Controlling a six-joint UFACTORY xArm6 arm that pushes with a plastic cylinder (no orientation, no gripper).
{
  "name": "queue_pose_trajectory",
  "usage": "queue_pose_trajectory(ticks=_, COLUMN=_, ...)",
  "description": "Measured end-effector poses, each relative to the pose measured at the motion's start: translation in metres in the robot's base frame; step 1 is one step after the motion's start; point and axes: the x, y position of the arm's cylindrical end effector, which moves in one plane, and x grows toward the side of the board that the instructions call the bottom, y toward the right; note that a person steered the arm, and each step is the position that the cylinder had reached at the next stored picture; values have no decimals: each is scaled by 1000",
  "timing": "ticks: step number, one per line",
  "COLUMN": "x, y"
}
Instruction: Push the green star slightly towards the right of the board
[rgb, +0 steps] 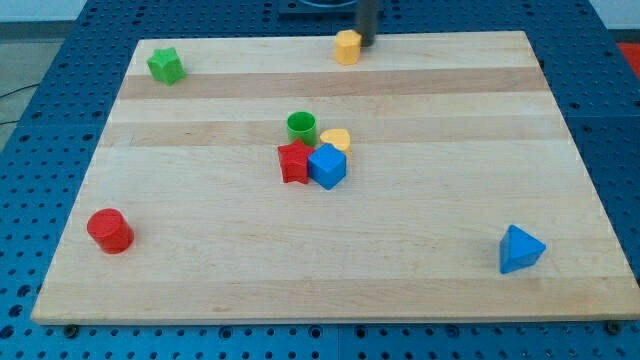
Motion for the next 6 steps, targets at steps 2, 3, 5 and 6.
queue_pose_trajectory(ticks=2, x=5, y=-36)
queue_pose_trajectory(ticks=3, x=5, y=-146)
queue_pose_trajectory(ticks=5, x=59, y=-281)
queue_pose_trajectory(ticks=6, x=91, y=-211)
